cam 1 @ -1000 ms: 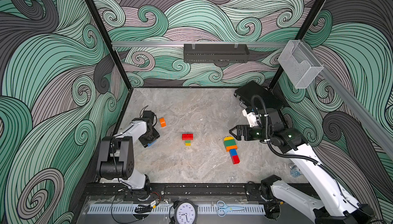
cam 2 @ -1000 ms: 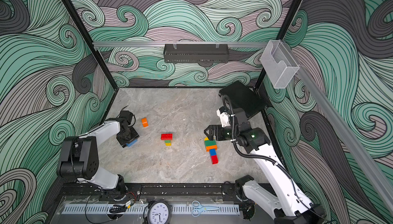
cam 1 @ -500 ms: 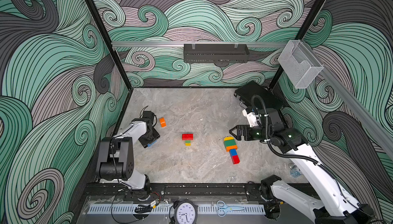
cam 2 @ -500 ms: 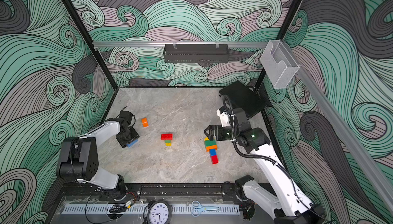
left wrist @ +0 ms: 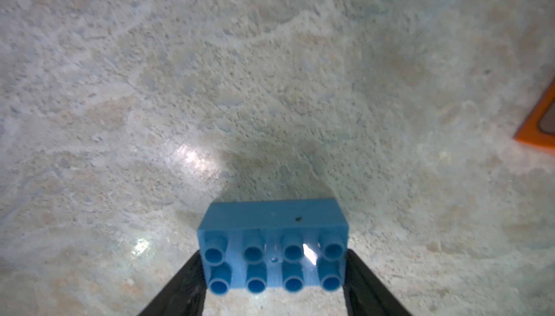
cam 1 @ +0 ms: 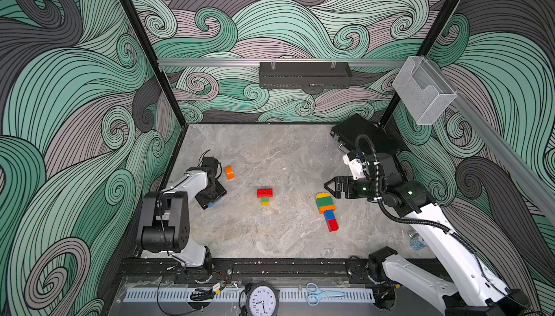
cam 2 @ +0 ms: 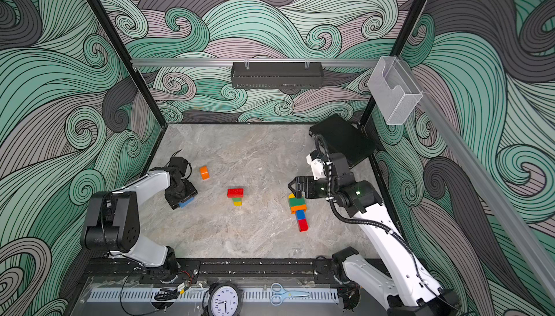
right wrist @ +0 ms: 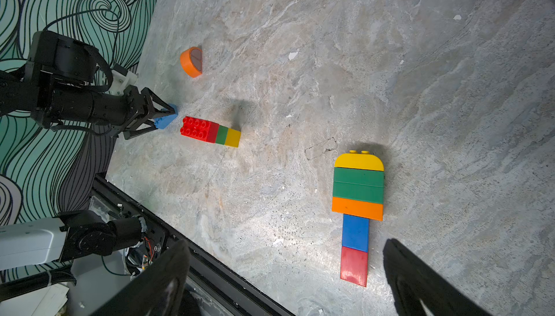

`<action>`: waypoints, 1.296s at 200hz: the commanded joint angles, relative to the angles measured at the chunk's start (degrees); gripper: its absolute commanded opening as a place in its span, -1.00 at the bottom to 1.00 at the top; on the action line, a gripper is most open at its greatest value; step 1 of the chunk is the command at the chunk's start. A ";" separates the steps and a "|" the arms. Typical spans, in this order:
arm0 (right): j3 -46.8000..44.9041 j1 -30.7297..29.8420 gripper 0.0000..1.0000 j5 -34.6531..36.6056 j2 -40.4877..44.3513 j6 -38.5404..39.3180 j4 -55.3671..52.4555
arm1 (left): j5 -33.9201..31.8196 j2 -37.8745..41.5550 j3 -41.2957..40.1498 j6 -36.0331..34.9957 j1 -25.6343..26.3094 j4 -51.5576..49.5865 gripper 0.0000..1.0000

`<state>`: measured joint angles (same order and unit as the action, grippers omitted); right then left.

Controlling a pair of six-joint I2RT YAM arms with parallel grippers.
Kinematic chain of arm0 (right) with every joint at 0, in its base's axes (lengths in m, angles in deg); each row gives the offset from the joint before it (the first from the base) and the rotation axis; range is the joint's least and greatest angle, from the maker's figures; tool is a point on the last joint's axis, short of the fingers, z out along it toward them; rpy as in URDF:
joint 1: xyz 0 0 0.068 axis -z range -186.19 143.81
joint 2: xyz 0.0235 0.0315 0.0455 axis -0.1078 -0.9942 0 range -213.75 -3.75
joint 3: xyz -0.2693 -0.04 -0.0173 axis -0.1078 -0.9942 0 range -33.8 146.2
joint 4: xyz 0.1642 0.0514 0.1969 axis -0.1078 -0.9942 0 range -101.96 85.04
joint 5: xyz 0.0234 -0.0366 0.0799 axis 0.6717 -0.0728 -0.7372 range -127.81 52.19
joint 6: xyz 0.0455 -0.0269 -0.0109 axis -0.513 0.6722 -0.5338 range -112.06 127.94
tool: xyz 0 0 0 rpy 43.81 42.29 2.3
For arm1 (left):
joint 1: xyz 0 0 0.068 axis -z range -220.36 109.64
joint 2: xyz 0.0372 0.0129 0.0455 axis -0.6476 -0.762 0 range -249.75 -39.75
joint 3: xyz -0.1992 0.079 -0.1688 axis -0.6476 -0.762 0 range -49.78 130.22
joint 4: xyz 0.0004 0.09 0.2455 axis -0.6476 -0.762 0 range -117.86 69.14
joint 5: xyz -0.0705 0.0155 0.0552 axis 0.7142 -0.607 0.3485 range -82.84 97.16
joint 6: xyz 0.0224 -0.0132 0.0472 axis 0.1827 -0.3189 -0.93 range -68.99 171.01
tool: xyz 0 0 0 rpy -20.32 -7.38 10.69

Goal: Assemble an ice cream with lego
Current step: Pick up the lego brick from the center of the board.

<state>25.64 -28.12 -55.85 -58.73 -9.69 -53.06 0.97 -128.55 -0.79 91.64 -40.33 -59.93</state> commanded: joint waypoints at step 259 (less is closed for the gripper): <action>-0.63 0.22 0.99 -2.07 0.04 -1.17 1.54 | 5.41 15.17 14.82 2.93 15.59 -21.44 -0.01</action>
<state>25.53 -28.12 -56.68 -58.73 -10.32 -52.44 5.88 -112.13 8.35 93.38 -28.48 -75.41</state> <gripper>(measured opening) 0.996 0.603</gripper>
